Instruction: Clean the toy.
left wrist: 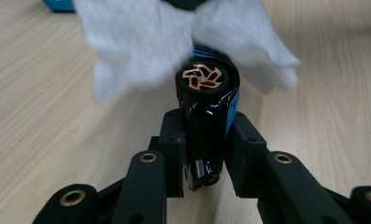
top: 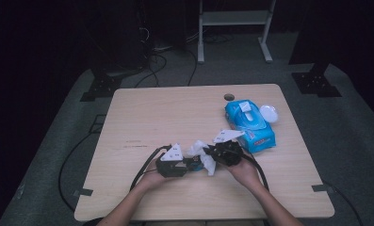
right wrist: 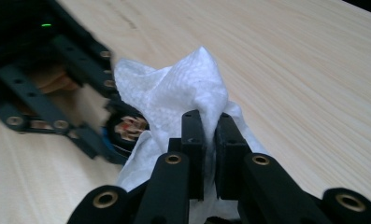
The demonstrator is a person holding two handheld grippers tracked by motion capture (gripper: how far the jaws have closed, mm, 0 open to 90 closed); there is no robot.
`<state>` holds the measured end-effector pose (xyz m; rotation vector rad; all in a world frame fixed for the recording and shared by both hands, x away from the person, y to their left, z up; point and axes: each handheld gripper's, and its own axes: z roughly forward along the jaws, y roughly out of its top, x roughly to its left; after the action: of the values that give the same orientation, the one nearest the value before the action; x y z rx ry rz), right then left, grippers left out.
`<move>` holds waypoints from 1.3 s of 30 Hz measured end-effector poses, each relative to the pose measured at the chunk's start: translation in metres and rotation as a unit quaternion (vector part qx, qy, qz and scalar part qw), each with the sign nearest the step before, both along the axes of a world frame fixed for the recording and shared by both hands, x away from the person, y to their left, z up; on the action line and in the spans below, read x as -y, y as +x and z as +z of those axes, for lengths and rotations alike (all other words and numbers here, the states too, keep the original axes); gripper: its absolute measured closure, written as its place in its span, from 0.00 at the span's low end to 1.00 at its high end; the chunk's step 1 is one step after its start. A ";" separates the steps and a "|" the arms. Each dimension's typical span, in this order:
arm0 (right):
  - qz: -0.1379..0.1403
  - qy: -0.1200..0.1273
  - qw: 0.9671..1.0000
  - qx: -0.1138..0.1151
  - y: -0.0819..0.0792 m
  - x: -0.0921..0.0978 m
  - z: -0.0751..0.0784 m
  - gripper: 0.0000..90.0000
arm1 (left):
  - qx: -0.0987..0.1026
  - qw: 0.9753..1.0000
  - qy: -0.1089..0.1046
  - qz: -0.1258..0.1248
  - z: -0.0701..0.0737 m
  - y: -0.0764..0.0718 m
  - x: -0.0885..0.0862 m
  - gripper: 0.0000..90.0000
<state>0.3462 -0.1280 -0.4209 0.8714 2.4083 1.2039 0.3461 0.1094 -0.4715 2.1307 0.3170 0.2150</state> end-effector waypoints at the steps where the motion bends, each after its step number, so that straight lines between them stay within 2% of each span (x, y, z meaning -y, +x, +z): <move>1: -0.011 0.017 1.000 -0.009 0.002 0.006 -0.002 0.93 | 0.000 1.000 0.001 -0.001 0.000 0.000 0.001 0.78; 3: -0.003 0.032 0.999 -0.016 -0.001 0.002 -0.003 0.93 | 0.000 1.000 0.000 -0.001 0.000 0.000 0.001 0.78; 5: 0.028 0.051 0.998 -0.028 -0.006 -0.008 -0.005 0.93 | -0.003 1.000 -0.002 0.000 0.000 0.000 0.001 0.77; 6: 0.041 0.047 0.998 -0.026 -0.009 -0.014 -0.006 0.93 | -0.003 1.000 -0.002 0.001 0.000 0.000 0.001 0.78; 7: 0.051 0.035 0.998 -0.011 -0.012 -0.020 -0.006 0.93 | -0.003 1.000 -0.002 0.000 0.000 0.000 0.000 0.78; 8: 0.051 0.035 0.998 -0.011 -0.012 -0.020 -0.006 0.93 | -0.003 1.000 -0.002 0.000 0.000 0.000 0.000 0.78; 9: 0.054 0.020 0.998 -0.006 -0.012 -0.020 -0.004 0.93 | -0.003 1.000 -0.003 0.000 -0.001 -0.001 0.000 0.78; 12: 0.041 0.012 0.999 0.004 -0.009 -0.012 -0.003 0.93 | -0.003 1.000 -0.004 -0.001 -0.001 0.000 0.000 0.78; 13: 0.011 -0.001 1.000 0.012 -0.003 0.003 -0.003 0.93 | -0.004 1.000 -0.005 -0.001 -0.001 0.001 0.000 0.78; 15: -0.010 0.004 1.000 0.014 0.000 0.017 -0.003 0.93 | -0.004 1.000 -0.006 -0.001 -0.001 0.002 0.000 0.78; 16: -0.010 0.004 1.000 0.014 0.000 0.017 -0.003 0.93 | -0.004 1.000 -0.006 -0.001 -0.001 0.002 0.000 0.78; 17: -0.025 0.011 1.000 0.008 0.002 0.028 -0.003 0.93 | -0.006 1.000 -0.006 -0.002 -0.001 0.002 0.000 0.78; 19: -0.023 0.020 1.000 -0.001 0.003 0.030 -0.004 0.92 | -0.005 1.000 -0.004 -0.003 -0.001 0.002 0.000 0.77; 21: -0.013 0.009 1.000 -0.001 0.002 0.027 -0.003 0.81 | -0.004 1.000 -0.004 -0.003 -0.001 0.002 0.000 0.77; 22: -0.013 0.009 1.000 -0.001 0.002 0.027 -0.003 0.81 | -0.004 1.000 -0.004 -0.003 -0.001 0.002 0.000 0.77; 23: -0.014 0.000 1.000 0.016 0.000 0.023 0.001 0.74 | -0.003 1.000 -0.003 -0.003 0.000 0.001 0.000 0.77; 25: -0.005 0.013 1.000 0.018 -0.002 0.022 0.005 0.69 | -0.004 1.000 -0.004 -0.003 -0.001 0.002 0.000 0.77; 30: 0.007 0.007 0.999 0.034 -0.006 0.012 0.008 0.68 | -0.004 1.000 -0.003 -0.003 0.000 0.002 0.000 0.77; 31: 0.004 0.000 0.999 0.036 -0.005 0.006 0.004 0.74 | -0.004 1.000 -0.003 -0.003 0.000 0.002 0.001 0.77; 32: 0.004 0.000 0.999 0.036 -0.005 0.006 0.004 0.74 | -0.004 1.000 -0.003 -0.003 0.000 0.002 0.001 0.77; 33: -0.001 -0.008 0.999 0.037 -0.005 0.001 0.000 0.87 | -0.005 1.000 -0.002 -0.002 0.000 0.001 0.001 0.77; 38: 0.000 -0.011 0.999 0.038 -0.007 0.003 -0.004 0.94 | -0.005 1.000 -0.002 -0.004 0.000 0.001 0.001 0.78; 39: -0.007 -0.018 0.999 0.041 -0.007 0.006 -0.002 0.94 | -0.005 1.000 -0.003 -0.002 0.000 0.001 0.000 0.78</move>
<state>0.3396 -0.1340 -0.4232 0.8106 2.3470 1.1631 0.3475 0.1090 -0.4715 2.1270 0.3180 0.2008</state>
